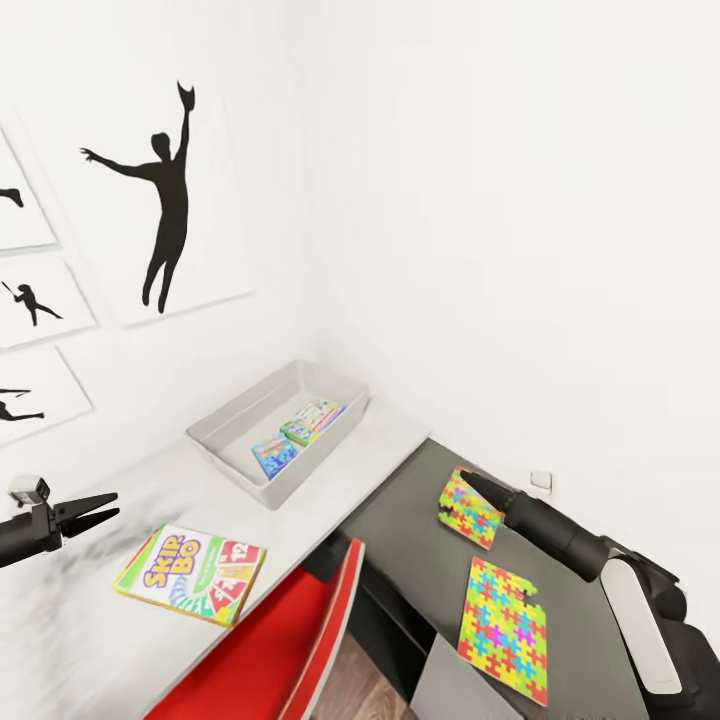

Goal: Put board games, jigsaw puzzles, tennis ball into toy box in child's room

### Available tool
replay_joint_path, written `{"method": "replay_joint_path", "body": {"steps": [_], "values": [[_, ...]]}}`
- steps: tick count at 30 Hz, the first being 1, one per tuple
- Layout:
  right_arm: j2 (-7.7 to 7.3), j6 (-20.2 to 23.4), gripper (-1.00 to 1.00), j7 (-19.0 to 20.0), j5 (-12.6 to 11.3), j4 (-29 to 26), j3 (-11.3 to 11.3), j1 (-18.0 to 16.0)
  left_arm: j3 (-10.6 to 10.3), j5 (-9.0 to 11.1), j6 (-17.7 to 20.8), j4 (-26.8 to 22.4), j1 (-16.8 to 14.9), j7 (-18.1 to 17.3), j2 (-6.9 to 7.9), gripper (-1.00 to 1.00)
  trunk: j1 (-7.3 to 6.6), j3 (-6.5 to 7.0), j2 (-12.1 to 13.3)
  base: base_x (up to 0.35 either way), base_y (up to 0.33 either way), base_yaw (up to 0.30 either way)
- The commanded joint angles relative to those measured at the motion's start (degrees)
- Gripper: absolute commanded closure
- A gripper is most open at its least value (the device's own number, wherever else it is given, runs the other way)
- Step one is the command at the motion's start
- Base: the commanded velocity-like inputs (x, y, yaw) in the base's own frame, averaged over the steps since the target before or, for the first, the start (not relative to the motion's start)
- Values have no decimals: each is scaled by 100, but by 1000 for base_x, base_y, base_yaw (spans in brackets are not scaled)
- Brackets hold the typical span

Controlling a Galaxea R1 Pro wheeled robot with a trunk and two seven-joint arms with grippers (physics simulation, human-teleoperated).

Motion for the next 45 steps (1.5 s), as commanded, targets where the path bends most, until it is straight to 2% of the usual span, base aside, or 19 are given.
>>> {"method": "replay_joint_path", "body": {"steps": [1, 30, 38, 45], "values": [[0, 38, -100, 4, -24, 1, -2, -6, 2, -6, 61, -2, -1, -25, 3, -100, 2, -3, -7, -5, 0, -258], [0, 33, -100, 4, -30, 2, -2, -6, 2, -6, 57, -13, -1, -25, -3, -100, 2, 173, -7, -7, 0, -242], [0, 34, -100, 4, -32, 9, -8, -6, 2, -6, 55, -19, -1, -25, -10, -100, 2, 223, -7, -86, -139, -236], [0, 37, -100, 4, -32, 10, -11, -6, 2, 2, -107, -19, -1, -25, -12, -100, 2, 267, -7, -15, -30, -234]]}}
